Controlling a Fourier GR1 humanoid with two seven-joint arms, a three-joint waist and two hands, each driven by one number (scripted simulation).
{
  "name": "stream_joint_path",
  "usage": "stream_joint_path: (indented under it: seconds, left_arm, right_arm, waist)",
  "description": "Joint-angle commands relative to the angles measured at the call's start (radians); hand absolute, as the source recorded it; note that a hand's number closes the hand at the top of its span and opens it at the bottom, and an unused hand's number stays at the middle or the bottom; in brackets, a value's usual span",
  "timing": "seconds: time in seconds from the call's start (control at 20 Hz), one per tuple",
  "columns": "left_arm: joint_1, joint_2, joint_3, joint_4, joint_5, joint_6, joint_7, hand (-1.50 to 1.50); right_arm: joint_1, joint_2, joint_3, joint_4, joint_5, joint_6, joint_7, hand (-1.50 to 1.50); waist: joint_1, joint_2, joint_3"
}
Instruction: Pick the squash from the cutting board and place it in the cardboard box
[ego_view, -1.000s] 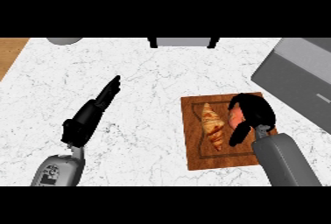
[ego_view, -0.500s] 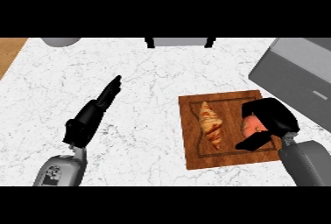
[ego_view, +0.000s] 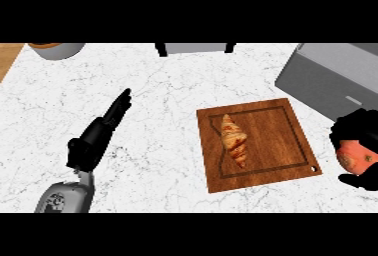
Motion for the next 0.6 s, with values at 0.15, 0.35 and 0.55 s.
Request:
stream_joint_path:
  seconds: [0.15, 0.35, 0.55]
  left_arm:
    - [0.029, 0.015, 0.018, -0.024, 0.010, -0.002, -0.002, 0.00]
    - [0.021, 0.017, 0.020, -0.014, 0.021, -0.016, 0.001, 0.00]
    - [0.020, 0.016, 0.012, -0.025, 0.013, -0.014, 0.000, 0.00]
  right_arm:
    - [0.081, -0.228, -0.231, 0.127, -0.285, 0.027, -0.497, 1.50]
    - [0.106, -0.311, -0.276, 0.144, -0.446, 0.132, -0.569, 1.50]
    - [0.127, -0.373, -0.342, 0.207, -0.603, 0.198, -0.551, 1.50]
  waist:
    - [-0.003, 0.001, 0.001]
    - [-0.010, -0.002, -0.001]
    - [0.002, 0.001, -0.001]
